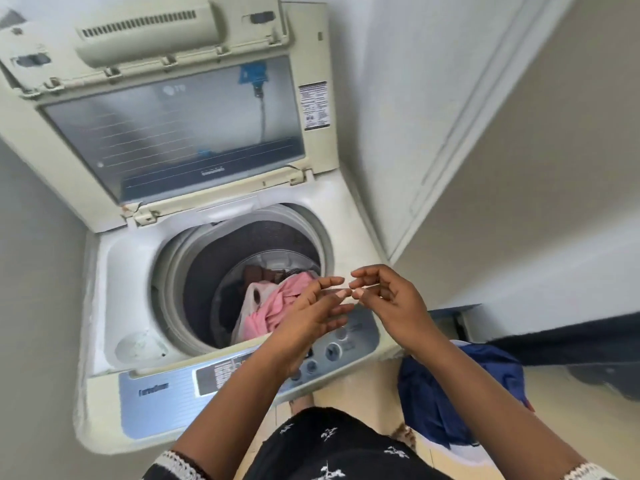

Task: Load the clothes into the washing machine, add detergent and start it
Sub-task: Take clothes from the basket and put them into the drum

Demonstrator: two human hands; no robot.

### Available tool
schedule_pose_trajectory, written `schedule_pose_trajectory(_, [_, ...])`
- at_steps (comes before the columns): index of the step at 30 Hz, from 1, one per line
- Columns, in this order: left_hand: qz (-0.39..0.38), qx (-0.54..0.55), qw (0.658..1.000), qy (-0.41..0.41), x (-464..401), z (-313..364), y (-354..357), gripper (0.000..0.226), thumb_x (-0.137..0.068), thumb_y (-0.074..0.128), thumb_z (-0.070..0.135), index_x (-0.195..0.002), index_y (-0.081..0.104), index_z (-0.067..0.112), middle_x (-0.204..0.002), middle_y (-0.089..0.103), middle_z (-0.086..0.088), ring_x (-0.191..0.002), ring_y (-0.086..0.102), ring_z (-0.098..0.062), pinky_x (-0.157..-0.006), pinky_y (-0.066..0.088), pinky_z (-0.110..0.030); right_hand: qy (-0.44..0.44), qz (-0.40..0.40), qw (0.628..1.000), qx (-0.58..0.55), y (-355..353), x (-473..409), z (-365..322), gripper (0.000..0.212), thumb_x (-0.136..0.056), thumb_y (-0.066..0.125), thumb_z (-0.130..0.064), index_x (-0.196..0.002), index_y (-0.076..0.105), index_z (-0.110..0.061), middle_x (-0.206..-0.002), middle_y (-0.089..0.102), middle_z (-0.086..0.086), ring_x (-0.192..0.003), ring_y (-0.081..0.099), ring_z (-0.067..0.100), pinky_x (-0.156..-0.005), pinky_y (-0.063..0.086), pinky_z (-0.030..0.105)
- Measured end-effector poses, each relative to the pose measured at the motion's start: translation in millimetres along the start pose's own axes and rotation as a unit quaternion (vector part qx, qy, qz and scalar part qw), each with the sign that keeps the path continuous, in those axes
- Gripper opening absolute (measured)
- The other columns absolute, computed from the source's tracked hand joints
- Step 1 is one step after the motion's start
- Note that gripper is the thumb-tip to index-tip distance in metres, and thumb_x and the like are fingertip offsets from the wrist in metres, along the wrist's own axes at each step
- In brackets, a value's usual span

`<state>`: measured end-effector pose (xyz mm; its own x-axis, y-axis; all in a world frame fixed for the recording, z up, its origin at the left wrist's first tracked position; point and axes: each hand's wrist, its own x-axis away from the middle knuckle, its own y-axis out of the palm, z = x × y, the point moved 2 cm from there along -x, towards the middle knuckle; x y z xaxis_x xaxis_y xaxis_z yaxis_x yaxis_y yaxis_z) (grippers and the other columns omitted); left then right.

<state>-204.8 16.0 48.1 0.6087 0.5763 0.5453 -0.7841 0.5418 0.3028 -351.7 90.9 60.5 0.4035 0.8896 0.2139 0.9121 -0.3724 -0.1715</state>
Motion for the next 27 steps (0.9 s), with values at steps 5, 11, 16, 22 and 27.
schedule_pose_trajectory(5, [-0.070,-0.053,0.996,-0.023,6,-31,73,0.029,-0.096,0.059,0.017,-0.124,0.057,0.018,-0.125,0.066,-0.009,-0.113,0.065,-0.023,-0.102,0.049,-0.041,0.036,0.048,0.998,-0.003,-70,50,41,0.023,-0.093,0.064,-0.005,-0.108,0.067,-0.022,-0.103,0.073,-0.004,-0.095,0.069,0.015,-0.084,0.056,0.028])
schedule_pose_trajectory(11, [-0.147,-0.150,0.971,-0.113,-7,-100,150,0.030,-0.093,0.064,0.023,-0.122,0.058,0.023,-0.123,0.066,-0.005,-0.116,0.062,-0.021,-0.098,0.050,-0.034,0.121,0.090,0.988,0.014,-140,106,123,0.027,-0.091,0.064,0.000,-0.105,0.066,-0.023,-0.095,0.073,-0.002,-0.092,0.069,0.010,-0.085,0.056,0.028])
schedule_pose_trajectory(16, [-0.161,-0.259,0.938,-0.168,-41,-166,193,0.029,-0.096,0.059,0.020,-0.124,0.055,0.018,-0.117,0.060,-0.014,-0.104,0.056,-0.017,-0.080,0.046,-0.025,0.228,0.091,0.969,0.027,-184,140,203,0.022,-0.091,0.065,-0.004,-0.102,0.065,-0.022,-0.085,0.068,0.000,-0.080,0.065,0.011,-0.077,0.050,0.026])
schedule_pose_trajectory(22, [-0.148,-0.341,0.902,-0.219,-84,-239,215,0.028,-0.096,0.058,0.023,-0.123,0.053,0.017,-0.111,0.055,-0.003,-0.094,0.052,-0.010,-0.075,0.042,-0.020,0.357,0.060,0.931,0.051,-228,162,302,0.021,-0.092,0.065,-0.009,-0.113,0.062,-0.008,-0.088,0.063,0.002,-0.087,0.060,0.015,-0.071,0.043,0.012])
schedule_pose_trajectory(27, [-0.179,-0.380,0.871,-0.254,-126,-290,238,0.039,-0.093,0.064,0.029,-0.128,0.050,0.029,-0.132,0.051,0.002,-0.114,0.052,-0.012,-0.092,0.046,-0.026,0.424,0.098,0.897,0.078,-270,160,388,0.027,-0.090,0.067,-0.015,-0.116,0.061,-0.010,-0.104,0.063,0.011,-0.097,0.063,0.027,-0.074,0.042,0.025])
